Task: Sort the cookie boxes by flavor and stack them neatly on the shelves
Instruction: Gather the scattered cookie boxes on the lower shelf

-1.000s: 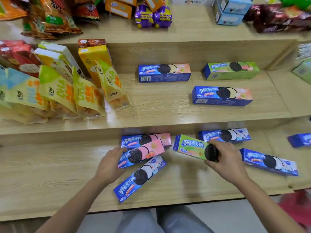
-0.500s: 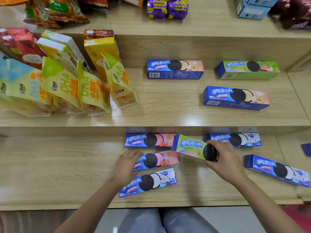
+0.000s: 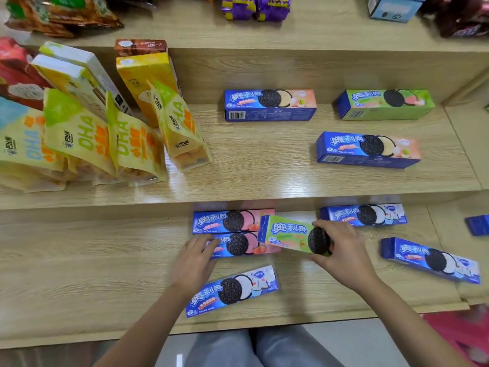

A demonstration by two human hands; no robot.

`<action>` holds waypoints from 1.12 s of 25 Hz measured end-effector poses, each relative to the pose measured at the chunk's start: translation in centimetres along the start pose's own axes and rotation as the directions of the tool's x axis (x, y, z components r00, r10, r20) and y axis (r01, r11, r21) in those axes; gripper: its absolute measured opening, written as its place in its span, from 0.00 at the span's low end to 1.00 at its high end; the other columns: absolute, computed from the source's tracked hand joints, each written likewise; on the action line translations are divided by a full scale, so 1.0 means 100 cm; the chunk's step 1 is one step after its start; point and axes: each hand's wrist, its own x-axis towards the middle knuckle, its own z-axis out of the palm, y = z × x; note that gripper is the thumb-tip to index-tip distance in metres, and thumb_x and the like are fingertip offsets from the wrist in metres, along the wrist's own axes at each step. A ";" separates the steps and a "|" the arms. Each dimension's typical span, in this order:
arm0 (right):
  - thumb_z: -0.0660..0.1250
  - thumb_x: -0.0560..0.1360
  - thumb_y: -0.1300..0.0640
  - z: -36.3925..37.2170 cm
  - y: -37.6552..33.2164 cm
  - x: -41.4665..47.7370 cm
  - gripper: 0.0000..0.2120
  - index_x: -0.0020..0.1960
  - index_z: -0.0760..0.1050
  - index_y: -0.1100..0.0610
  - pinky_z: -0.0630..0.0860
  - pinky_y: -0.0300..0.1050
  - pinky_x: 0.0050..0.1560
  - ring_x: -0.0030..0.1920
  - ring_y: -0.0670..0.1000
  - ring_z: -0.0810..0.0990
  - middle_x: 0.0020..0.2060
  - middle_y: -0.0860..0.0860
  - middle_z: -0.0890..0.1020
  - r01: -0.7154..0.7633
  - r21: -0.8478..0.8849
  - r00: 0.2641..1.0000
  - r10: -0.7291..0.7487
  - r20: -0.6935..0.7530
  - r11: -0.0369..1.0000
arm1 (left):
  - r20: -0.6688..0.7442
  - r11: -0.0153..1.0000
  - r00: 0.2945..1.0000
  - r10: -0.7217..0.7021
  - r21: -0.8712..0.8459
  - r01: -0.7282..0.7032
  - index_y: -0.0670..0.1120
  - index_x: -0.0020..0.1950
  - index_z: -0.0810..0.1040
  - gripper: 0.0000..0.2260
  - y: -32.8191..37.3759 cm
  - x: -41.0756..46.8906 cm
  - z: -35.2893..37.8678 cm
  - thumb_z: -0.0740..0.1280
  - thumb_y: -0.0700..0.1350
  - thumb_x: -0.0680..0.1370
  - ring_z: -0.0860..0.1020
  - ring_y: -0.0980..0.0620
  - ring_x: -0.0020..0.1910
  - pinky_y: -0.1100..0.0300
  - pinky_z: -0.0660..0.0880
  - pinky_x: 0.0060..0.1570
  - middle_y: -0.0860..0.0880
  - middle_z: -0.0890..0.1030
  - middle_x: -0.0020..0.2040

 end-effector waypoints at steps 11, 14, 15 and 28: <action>0.78 0.57 0.52 -0.003 -0.005 -0.004 0.31 0.58 0.73 0.51 0.68 0.52 0.51 0.52 0.56 0.74 0.50 0.51 0.79 -0.015 -0.017 1.000 0.015 -0.012 1.000 | -0.023 0.998 0.998 -0.065 0.002 0.065 0.45 0.57 0.73 0.22 -0.001 -0.001 -0.009 0.73 0.41 0.64 0.75 0.44 0.51 0.51 0.76 0.43 0.45 0.77 0.54; 0.78 0.57 0.53 -0.004 -0.004 -0.008 0.31 0.58 0.72 0.50 0.66 0.50 0.51 0.53 0.55 0.74 0.51 0.50 0.79 -0.022 -0.010 1.000 0.022 -0.013 1.000 | -0.049 0.982 0.998 -0.026 -0.188 0.016 0.46 0.59 0.73 0.16 0.015 -0.017 -0.012 0.63 0.47 0.72 0.74 0.50 0.53 0.56 0.73 0.50 0.46 0.76 0.57; 0.78 0.57 0.52 -0.004 -0.003 -0.009 0.32 0.59 0.72 0.49 0.66 0.50 0.51 0.54 0.55 0.74 0.52 0.50 0.79 -0.027 -0.010 0.999 0.027 -0.018 1.000 | -0.029 0.975 0.999 0.017 -0.222 -0.023 0.47 0.58 0.74 0.15 0.021 -0.024 -0.012 0.63 0.49 0.73 0.74 0.51 0.53 0.60 0.71 0.51 0.47 0.77 0.57; 0.78 0.56 0.52 0.013 0.004 -0.038 0.31 0.58 0.73 0.51 0.66 0.50 0.50 0.54 0.56 0.74 0.52 0.51 0.80 -0.094 -0.029 0.995 0.094 -0.020 0.995 | 0.305 0.998 0.951 0.055 -0.055 -0.040 0.52 0.57 0.71 0.34 0.035 -0.047 0.010 0.75 0.53 0.52 0.80 0.52 0.45 0.62 0.77 0.40 0.54 0.81 0.48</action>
